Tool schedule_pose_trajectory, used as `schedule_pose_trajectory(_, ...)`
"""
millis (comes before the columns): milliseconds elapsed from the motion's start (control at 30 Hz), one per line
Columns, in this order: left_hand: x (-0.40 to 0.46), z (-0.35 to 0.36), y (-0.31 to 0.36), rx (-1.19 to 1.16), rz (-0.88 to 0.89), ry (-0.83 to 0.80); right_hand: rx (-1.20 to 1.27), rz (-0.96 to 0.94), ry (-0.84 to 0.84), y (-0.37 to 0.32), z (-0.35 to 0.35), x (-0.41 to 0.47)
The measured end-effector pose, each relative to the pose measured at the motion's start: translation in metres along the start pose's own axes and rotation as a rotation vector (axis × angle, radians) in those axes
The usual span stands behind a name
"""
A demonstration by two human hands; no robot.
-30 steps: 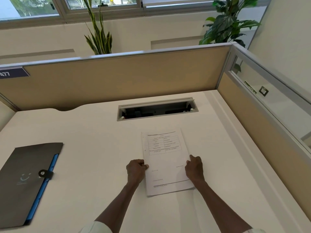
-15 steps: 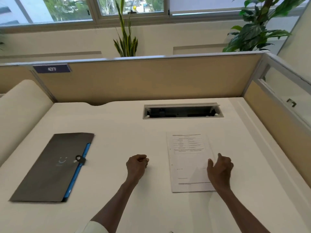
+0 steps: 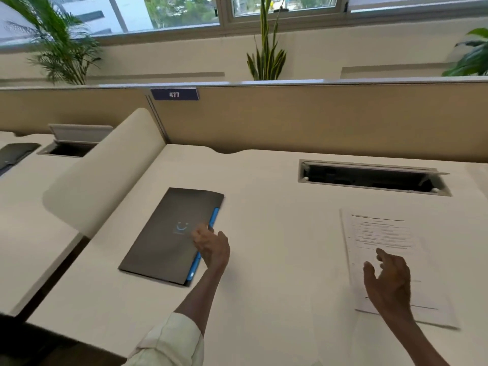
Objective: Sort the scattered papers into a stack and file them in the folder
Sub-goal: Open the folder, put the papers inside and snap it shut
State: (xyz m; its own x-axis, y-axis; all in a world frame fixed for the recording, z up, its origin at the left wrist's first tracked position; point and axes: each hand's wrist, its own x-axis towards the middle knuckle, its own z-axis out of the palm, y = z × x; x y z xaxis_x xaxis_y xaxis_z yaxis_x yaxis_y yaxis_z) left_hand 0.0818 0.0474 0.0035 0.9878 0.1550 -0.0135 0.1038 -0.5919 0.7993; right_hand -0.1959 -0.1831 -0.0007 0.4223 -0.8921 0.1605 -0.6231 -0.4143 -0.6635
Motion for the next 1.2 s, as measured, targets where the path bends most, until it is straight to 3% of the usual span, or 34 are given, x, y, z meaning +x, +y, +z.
schedule_pose_trajectory(100, 0.019, -0.009, -0.001, 0.126, -0.002, 0.038, 0.012, -0.038, 0.000, -0.014, 0.005, -0.008)
schedule_pose_trajectory(267, 0.048, -0.021, -0.004, 0.256, 0.008, -0.186, 0.021, -0.101, -0.043, -0.035, 0.017, -0.012)
schedule_pose_trajectory(367, 0.054, -0.027, -0.003, 0.333, 0.050, -0.238, 0.050, -0.157, -0.104, -0.048, 0.028, -0.013)
schedule_pose_trajectory(633, 0.029, -0.026, 0.019, 0.114, 0.130, -0.224, 0.145, -0.303, -0.350, -0.106, 0.072, -0.013)
schedule_pose_trajectory(700, 0.014, -0.026, 0.032, 0.023, 0.164, -0.271, 0.168, -0.247, -0.501, -0.123, 0.085, -0.014)
schedule_pose_trajectory(867, -0.025, -0.024, 0.064, -0.094, 0.251, -0.397, 0.264, 0.143, -0.846, -0.155, 0.106, -0.019)
schedule_pose_trajectory(1100, -0.053, -0.018, 0.087, -0.285, 0.316, -0.599, 0.568, 0.271, -0.734, -0.165, 0.096, -0.012)
schedule_pose_trajectory(1200, -0.056, -0.013, 0.081, -0.254, 0.299, -0.619, 0.622, 0.310, -0.685, -0.167, 0.087, -0.008)
